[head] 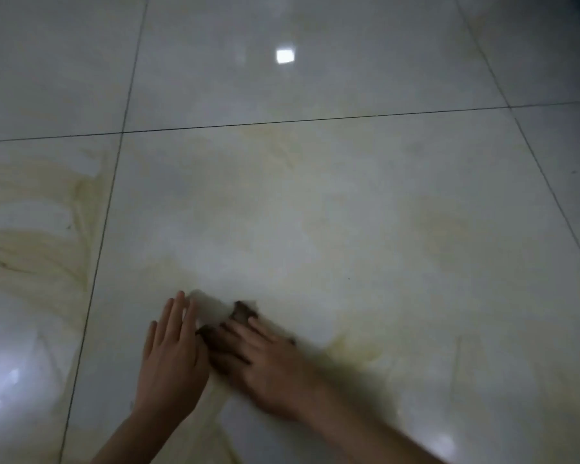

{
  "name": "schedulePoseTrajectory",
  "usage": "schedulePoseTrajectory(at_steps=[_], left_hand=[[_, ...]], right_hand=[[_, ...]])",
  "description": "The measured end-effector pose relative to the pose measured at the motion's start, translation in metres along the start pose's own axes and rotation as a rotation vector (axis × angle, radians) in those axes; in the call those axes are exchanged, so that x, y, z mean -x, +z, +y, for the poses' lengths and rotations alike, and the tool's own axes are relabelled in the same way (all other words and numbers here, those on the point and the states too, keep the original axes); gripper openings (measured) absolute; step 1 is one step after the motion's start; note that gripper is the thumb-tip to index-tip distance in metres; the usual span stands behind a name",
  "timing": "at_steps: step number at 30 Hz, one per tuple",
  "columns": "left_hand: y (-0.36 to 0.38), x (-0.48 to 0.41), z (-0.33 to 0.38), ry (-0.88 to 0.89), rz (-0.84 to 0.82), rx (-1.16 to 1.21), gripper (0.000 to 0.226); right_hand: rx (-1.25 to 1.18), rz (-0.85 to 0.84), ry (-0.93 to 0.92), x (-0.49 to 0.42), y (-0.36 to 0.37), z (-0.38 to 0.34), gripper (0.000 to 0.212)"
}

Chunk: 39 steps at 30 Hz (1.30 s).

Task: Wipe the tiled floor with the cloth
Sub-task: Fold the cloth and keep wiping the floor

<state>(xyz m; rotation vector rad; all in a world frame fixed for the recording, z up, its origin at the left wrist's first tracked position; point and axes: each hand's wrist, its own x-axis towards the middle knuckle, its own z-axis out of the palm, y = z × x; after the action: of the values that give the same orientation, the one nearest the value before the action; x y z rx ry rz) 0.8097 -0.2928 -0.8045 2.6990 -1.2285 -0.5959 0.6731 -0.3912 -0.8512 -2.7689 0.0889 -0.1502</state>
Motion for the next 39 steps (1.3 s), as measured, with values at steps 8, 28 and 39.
schedulePoseTrajectory(at_steps=[8, 28, 39], left_hand=[[-0.009, 0.011, -0.046, 0.008, -0.003, -0.076, 0.069], [-0.014, 0.025, -0.098, -0.123, -0.003, -0.068, 0.074], [-0.019, 0.078, -0.129, -0.362, 0.012, -0.026, 0.058]], right_hand=[[0.194, 0.223, 0.781, 0.088, -0.105, 0.203, 0.055], [0.105, 0.138, 0.353, -0.043, -0.074, 0.174, 0.042], [0.023, 0.187, 0.229, -0.181, 0.032, -0.018, 0.049]])
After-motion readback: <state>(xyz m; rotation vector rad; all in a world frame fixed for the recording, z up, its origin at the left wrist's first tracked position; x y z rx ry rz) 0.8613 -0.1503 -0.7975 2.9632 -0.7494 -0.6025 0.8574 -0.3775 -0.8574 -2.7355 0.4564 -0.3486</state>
